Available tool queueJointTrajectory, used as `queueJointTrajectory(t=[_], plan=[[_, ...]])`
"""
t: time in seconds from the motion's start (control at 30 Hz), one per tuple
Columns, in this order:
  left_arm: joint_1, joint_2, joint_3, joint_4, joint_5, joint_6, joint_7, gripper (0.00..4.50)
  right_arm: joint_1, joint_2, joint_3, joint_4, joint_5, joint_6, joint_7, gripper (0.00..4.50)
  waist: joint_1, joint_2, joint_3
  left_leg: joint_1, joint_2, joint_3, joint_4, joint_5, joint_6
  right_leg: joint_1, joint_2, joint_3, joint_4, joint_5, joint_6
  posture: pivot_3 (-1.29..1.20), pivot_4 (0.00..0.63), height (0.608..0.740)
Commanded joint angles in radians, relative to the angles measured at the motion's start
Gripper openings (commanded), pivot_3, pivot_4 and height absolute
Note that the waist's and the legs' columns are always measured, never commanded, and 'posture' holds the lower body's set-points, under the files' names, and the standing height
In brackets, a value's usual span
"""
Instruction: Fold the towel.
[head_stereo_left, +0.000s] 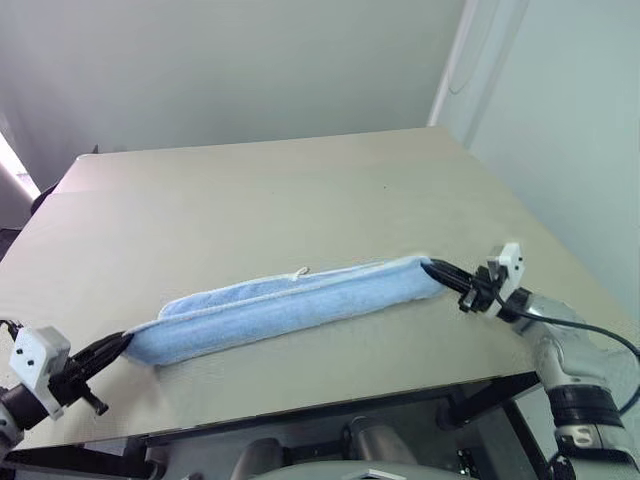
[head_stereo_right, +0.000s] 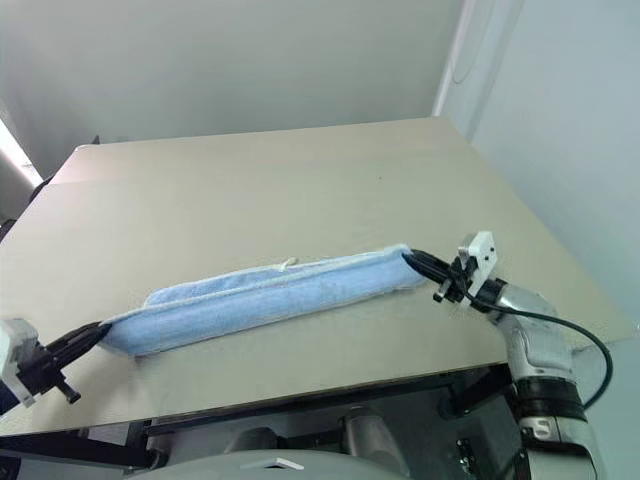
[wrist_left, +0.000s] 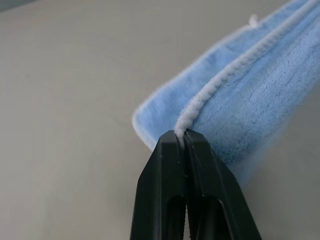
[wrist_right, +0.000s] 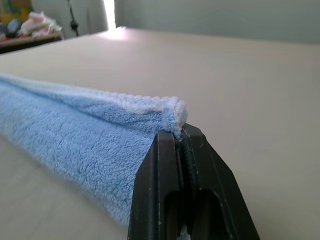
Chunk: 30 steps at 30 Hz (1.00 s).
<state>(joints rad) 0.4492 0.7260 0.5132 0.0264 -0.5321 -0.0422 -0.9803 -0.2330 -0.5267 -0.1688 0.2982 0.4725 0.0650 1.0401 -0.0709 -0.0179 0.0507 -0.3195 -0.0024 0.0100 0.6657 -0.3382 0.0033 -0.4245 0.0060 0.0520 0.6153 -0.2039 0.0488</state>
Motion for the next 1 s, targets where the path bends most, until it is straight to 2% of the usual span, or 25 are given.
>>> queueJointTrajectory(t=[0.03,0.2,0.27,0.5,0.57,0.6,0.7,0.83,0.93,0.97,1.0], plan=[[-0.057,0.012,-0.011,0.033,0.01,0.053,0.013,0.03,-0.075,0.013,-0.022,0.071,-0.029,-0.051,-0.041,0.0,0.001,0.0,0.0,0.0,0.0,0.0,-0.001,0.0,0.0,-0.001,0.0,0.0,0.0,0.0,0.0,0.0,0.0,0.74],[-0.204,0.027,-0.07,0.137,0.072,0.061,0.019,0.03,-0.183,0.055,0.022,0.236,-0.11,-0.094,-0.081,0.0,0.002,0.0,0.0,-0.002,0.0,0.002,-0.001,-0.001,0.002,-0.004,-0.001,0.001,0.0,0.004,0.0,0.0,0.0,0.74],[-0.256,0.03,-0.099,0.176,0.095,0.079,0.022,0.03,-0.226,0.052,0.073,0.312,-0.166,-0.058,-0.083,0.0,0.002,0.0,0.0,-0.001,0.0,0.002,-0.001,-0.001,0.002,-0.003,-0.001,0.001,0.0,0.004,-0.001,0.0,0.0,0.74],[-0.359,0.013,-0.151,0.265,0.15,0.056,0.03,0.03,-0.304,0.087,0.117,0.444,-0.247,-0.073,-0.136,0.0,0.0,0.0,0.0,-0.001,0.0,0.005,-0.001,-0.001,0.002,-0.002,-0.001,0.004,0.003,0.004,0.0,0.0,0.0,0.74],[-0.37,0.007,-0.153,0.28,0.162,0.042,0.033,0.5,-0.314,0.087,0.129,0.465,-0.268,-0.082,-0.133,0.0,0.0,0.0,0.0,-0.001,0.0,0.005,-0.001,-0.001,0.002,-0.003,-0.001,0.005,0.003,0.005,-0.001,0.0,0.0,0.74],[-0.377,0.002,-0.15,0.285,0.166,0.036,0.043,0.72,-0.319,0.087,0.133,0.473,-0.276,-0.08,-0.133,0.49,0.0,0.0,0.0,-0.001,0.0,0.005,-0.001,-0.001,0.002,-0.003,-0.001,0.005,0.003,0.005,-0.001,0.0,0.0,0.74],[-0.399,-0.004,-0.147,0.312,0.19,0.006,0.074,1.72,-0.336,0.093,0.126,0.487,-0.28,-0.073,-0.141,1.37,0.001,0.0,0.0,0.0,0.0,0.005,-0.001,-0.001,0.002,-0.003,-0.001,0.005,0.004,0.005,-0.001,0.0,0.0,0.74],[-0.386,-0.008,-0.138,0.307,0.191,-0.005,0.077,3.19,-0.365,0.105,0.094,0.484,-0.257,-0.06,-0.175,2.81,0.0,0.0,0.0,-0.001,0.0,0.005,0.0,-0.001,0.002,-0.003,-0.001,0.005,0.004,0.006,-0.001,0.0,0.0,0.74],[-0.404,-0.032,-0.096,0.308,0.212,-0.065,0.175,4.32,-0.395,0.094,0.044,0.453,-0.201,0.07,-0.192,3.96,0.001,0.0,0.0,0.0,0.0,0.005,0.0,-0.001,0.002,-0.003,-0.002,0.005,0.005,0.006,-0.001,0.0,0.0,0.74],[-0.414,-0.045,-0.071,0.284,0.185,-0.031,0.216,4.34,-0.413,0.08,0.019,0.441,-0.166,0.17,-0.197,4.28,0.002,0.0,0.0,0.0,0.0,0.005,0.0,-0.001,0.002,-0.003,-0.002,0.005,0.005,0.006,-0.001,0.0,0.0,0.74],[-0.414,-0.055,-0.051,0.244,0.142,0.017,0.23,4.34,-0.432,0.066,-0.002,0.439,-0.14,0.266,-0.203,4.28,0.003,0.0,0.0,0.0,0.0,0.005,0.0,-0.001,0.002,-0.003,-0.003,0.006,0.005,0.006,-0.001,0.0,0.0,0.74]])
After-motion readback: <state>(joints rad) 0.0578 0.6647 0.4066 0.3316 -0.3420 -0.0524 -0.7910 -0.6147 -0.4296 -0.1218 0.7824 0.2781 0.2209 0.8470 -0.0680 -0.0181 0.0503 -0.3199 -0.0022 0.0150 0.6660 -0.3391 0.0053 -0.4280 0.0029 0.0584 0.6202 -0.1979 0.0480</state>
